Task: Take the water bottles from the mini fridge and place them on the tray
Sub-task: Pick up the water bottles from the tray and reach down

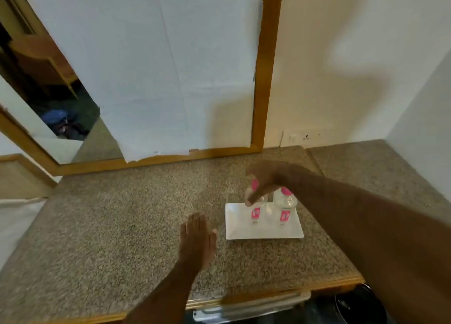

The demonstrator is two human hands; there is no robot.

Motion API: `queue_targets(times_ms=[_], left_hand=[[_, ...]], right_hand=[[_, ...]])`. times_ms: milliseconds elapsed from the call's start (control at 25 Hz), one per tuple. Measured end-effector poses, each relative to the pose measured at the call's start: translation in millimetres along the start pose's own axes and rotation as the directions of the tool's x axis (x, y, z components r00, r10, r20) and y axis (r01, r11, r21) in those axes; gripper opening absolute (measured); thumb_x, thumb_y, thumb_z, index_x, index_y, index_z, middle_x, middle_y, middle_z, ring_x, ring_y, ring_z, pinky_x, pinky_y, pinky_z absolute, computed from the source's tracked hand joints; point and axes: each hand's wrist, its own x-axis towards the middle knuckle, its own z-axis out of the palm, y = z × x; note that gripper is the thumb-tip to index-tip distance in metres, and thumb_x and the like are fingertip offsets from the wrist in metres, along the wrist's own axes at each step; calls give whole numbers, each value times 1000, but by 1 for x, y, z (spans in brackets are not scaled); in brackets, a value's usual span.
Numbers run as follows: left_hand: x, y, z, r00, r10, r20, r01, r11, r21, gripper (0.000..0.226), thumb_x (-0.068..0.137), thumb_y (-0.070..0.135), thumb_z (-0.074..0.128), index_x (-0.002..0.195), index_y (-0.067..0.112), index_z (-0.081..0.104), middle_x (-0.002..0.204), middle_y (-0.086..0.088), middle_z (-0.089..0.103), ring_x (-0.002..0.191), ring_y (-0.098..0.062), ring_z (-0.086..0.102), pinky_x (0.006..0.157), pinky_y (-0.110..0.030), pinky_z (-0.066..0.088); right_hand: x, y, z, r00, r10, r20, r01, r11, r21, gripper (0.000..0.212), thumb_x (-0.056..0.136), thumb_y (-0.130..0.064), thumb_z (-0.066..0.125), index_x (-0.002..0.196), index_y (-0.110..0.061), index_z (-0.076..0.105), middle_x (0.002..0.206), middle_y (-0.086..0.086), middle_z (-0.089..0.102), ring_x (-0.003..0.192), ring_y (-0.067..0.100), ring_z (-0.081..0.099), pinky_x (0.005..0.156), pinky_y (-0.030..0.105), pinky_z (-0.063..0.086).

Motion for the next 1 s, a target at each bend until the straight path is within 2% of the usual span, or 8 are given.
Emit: queue_targets(times_ms=[120, 320, 440, 600, 680, 800, 880, 1000], left_hand=[[-28, 5, 37, 991, -12, 131, 18, 999, -44, 61, 96, 38, 30, 144, 0, 29, 153, -24, 29, 144, -38, 23, 118, -53, 20], [-34, 3, 61, 993, -9, 119, 10, 1000, -7, 67, 93, 42, 22, 144, 0, 28, 154, -24, 28, 146, -38, 19, 118, -54, 18], [-37, 2, 66, 991, -9, 130, 6, 1000, 22, 68, 93, 43, 21, 145, -1, 25, 155, -26, 26, 146, -39, 18, 118, -54, 18], [-51, 16, 62, 988, -16, 152, 8, 999, 50, 72, 91, 46, 26, 143, -4, 27, 153, -29, 27, 144, -42, 21, 116, -57, 21], [-66, 31, 65, 985, -21, 172, 12, 998, 55, 74, 88, 46, 30, 141, -6, 32, 150, -31, 32, 142, -44, 26, 114, -59, 26], [-85, 71, 67, 983, -5, 185, -6, 998, 58, 72, 87, 44, 30, 136, -7, 40, 143, -31, 43, 136, -45, 37, 111, -58, 35], [-96, 105, 69, 979, 43, 197, -50, 998, 32, 69, 89, 43, 28, 138, -4, 39, 145, -29, 41, 138, -43, 35, 112, -56, 33], [-97, 147, 78, 956, 205, 209, -210, 978, 4, 63, 93, 40, 23, 147, 6, 23, 158, -20, 22, 148, -34, 13, 121, -48, 15]], right_hand=[[5, -5, 6, 994, 7, 108, 5, 994, -113, 98, 52, -49, 86, 135, -24, 41, 138, 5, 50, 124, 29, 46, 98, 45, 40], [4, -7, 18, 1000, -4, 12, 6, 981, -195, 76, 61, -32, 85, 128, -24, 50, 122, 4, 59, 109, 25, 53, 90, 40, 47], [-9, -9, 16, 998, -23, -52, 15, 987, -163, 73, 60, -33, 85, 125, -23, 54, 119, 4, 60, 108, 25, 53, 84, 36, 45], [-38, -10, -10, 996, -28, -80, 23, 998, -60, 72, 57, -30, 87, 121, -23, 56, 114, 2, 60, 102, 23, 55, 87, 41, 50], [-59, -5, -23, 994, -35, -99, 33, 999, -23, 73, 55, -29, 88, 120, -24, 56, 109, 0, 57, 97, 21, 55, 77, 35, 51], [-95, 9, -28, 989, -83, -125, 79, 996, -33, 70, 55, -28, 88, 117, -22, 57, 102, -2, 54, 92, 18, 53, 58, 23, 40], [-123, 27, -24, 987, -104, -124, 102, 995, -21, 67, 55, -28, 88, 115, -22, 58, 99, -3, 55, 89, 17, 54, 58, 23, 40], [-155, 66, -6, 991, -88, -98, 82, 995, -59, 62, 55, -29, 87, 111, -23, 60, 98, -4, 60, 91, 18, 57, 71, 31, 46]])
